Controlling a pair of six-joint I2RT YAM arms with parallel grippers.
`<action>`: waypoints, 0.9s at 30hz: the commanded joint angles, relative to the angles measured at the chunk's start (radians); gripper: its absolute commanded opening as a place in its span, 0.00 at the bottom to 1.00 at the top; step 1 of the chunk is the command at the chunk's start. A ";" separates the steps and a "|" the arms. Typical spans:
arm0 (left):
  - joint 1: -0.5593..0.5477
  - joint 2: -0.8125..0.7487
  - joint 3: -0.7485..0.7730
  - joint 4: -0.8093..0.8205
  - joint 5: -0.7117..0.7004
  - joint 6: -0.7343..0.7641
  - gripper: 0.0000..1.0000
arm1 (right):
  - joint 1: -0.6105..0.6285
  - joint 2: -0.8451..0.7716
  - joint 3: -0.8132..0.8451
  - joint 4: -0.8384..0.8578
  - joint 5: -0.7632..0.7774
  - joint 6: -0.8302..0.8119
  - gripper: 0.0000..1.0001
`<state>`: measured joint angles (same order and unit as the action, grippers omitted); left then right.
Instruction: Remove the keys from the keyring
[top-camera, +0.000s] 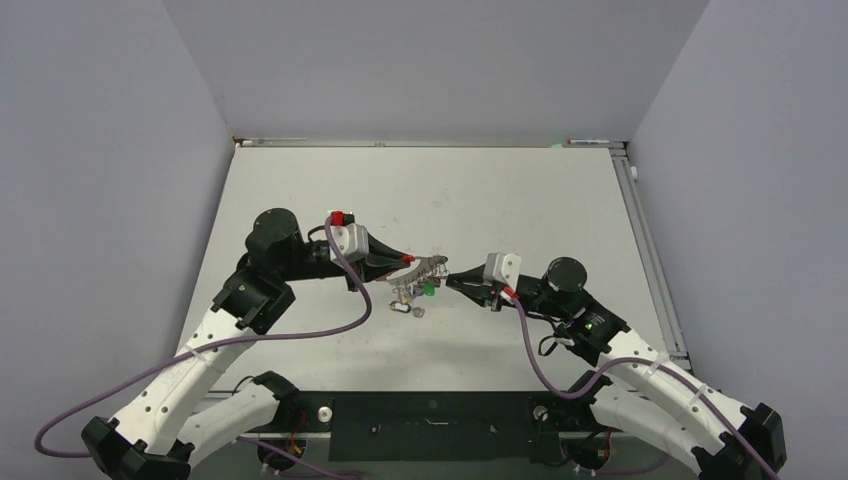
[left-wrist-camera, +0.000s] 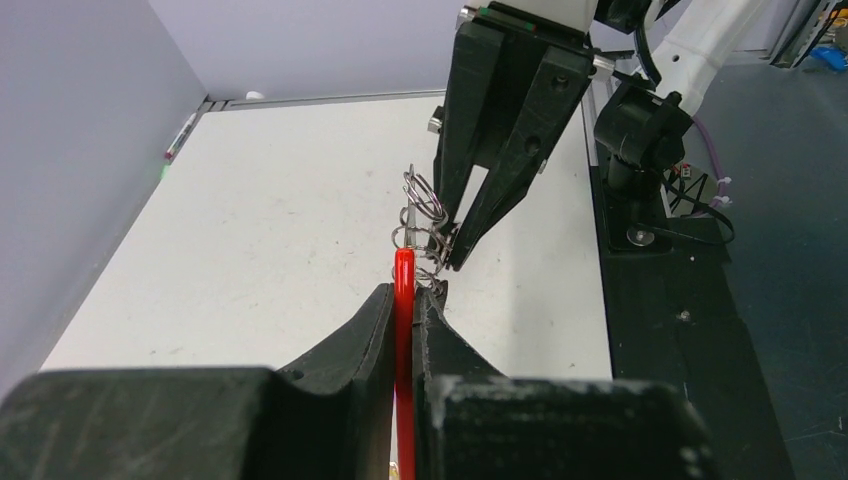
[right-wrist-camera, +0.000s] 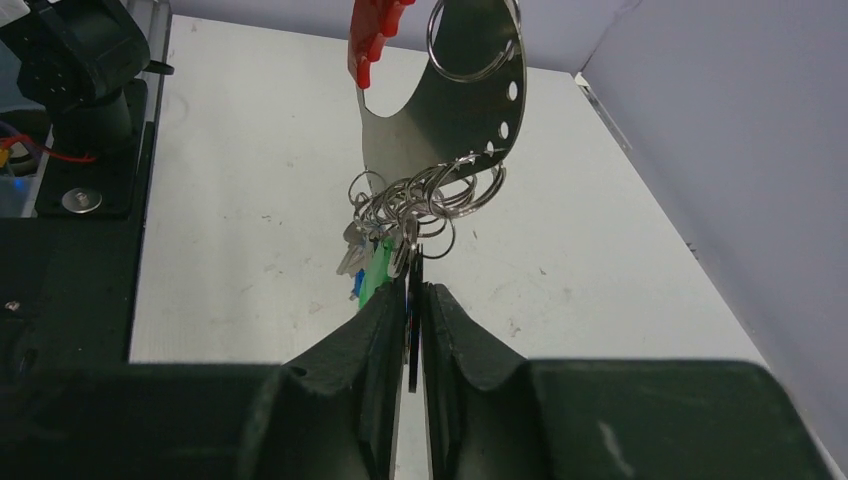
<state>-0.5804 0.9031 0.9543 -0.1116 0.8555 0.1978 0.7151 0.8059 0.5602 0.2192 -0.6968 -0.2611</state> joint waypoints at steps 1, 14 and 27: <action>0.026 -0.024 -0.004 0.082 0.045 -0.019 0.00 | 0.003 -0.033 0.033 -0.002 -0.006 -0.028 0.10; 0.033 -0.038 -0.033 0.072 0.046 -0.014 0.00 | -0.003 -0.076 0.047 0.006 0.082 -0.044 0.05; 0.039 -0.057 -0.073 0.049 0.036 -0.002 0.00 | -0.006 -0.100 0.062 0.023 0.159 -0.076 0.05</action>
<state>-0.5476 0.8749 0.8833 -0.1085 0.8795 0.1871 0.7139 0.7231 0.5720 0.1806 -0.5732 -0.3153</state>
